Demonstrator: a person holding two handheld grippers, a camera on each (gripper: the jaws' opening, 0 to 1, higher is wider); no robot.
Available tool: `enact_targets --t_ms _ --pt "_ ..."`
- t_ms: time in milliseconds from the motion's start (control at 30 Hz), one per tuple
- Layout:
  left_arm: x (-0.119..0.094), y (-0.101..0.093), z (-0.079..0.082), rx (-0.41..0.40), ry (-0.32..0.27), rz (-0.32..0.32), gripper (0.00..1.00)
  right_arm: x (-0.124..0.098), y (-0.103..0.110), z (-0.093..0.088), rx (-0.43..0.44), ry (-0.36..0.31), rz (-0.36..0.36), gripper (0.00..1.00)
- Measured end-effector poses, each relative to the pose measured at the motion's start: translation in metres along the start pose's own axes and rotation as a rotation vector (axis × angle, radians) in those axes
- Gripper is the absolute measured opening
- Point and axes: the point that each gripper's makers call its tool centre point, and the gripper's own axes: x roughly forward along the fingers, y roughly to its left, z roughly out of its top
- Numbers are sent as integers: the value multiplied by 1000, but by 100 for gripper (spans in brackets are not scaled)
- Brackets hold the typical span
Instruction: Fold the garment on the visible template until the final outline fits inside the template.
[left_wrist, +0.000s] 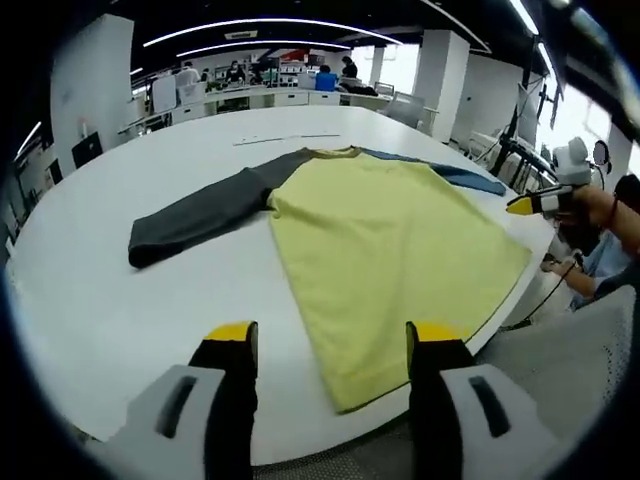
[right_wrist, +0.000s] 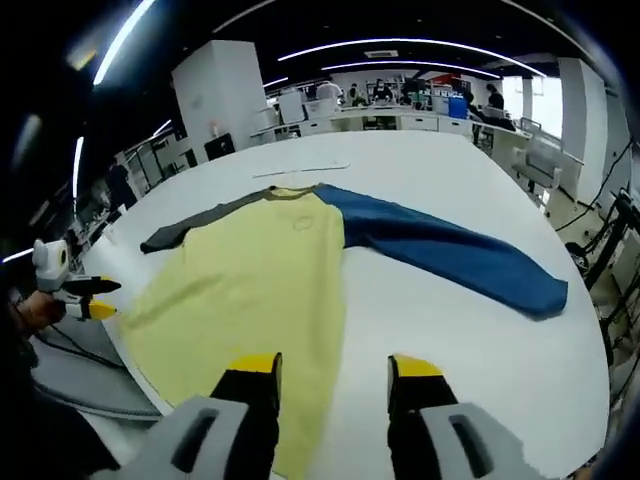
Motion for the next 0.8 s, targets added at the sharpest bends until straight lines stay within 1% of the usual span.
enact_targets --t_ms 67,200,300,500,633,800 --pt "0 0 3 7 -8 0 64 5 0 8 -12 -7 7 46" --pt "0 2 6 11 -20 2 70 13 0 28 -37 -28 15 48" --pt "0 4 6 13 -18 7 73 20 -2 40 -39 -38 23 48" --pt "-1 3 13 22 -45 2 83 37 -10 67 -40 -61 27 46" --pt "0 3 18 28 -54 -1 87 51 -15 77 -34 -64 30 44" --pt "1 2 24 45 -60 -11 93 69 -22 86 -38 -54 28 41"
